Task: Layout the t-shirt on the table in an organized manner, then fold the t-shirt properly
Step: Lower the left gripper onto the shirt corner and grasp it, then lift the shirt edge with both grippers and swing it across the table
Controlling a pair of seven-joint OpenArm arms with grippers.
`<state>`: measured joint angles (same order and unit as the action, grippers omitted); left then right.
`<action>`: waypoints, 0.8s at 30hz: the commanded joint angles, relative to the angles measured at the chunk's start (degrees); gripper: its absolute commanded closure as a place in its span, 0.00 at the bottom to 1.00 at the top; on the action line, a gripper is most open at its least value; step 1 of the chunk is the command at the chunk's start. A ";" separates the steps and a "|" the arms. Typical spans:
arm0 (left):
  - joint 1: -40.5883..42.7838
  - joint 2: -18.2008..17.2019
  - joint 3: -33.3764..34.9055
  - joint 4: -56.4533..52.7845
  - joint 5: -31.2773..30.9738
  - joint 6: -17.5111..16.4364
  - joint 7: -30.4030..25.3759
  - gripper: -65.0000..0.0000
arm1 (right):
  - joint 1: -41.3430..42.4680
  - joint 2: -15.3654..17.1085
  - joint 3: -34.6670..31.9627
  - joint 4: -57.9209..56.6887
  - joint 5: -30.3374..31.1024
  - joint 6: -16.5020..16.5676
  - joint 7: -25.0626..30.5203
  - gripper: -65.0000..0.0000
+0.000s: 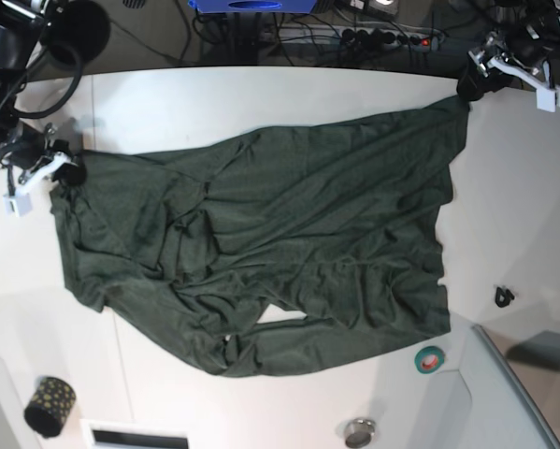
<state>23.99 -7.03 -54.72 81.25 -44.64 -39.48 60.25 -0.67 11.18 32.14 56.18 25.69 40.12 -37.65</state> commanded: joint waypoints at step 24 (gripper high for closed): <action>-6.63 -0.58 7.99 -13.52 -0.41 -0.52 -3.85 0.17 | 0.01 0.47 0.08 0.21 -1.65 -0.78 -1.25 0.99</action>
<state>16.95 -7.75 -47.00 67.96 -47.51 -40.82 54.06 -0.69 11.07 32.14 56.16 25.71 40.10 -37.60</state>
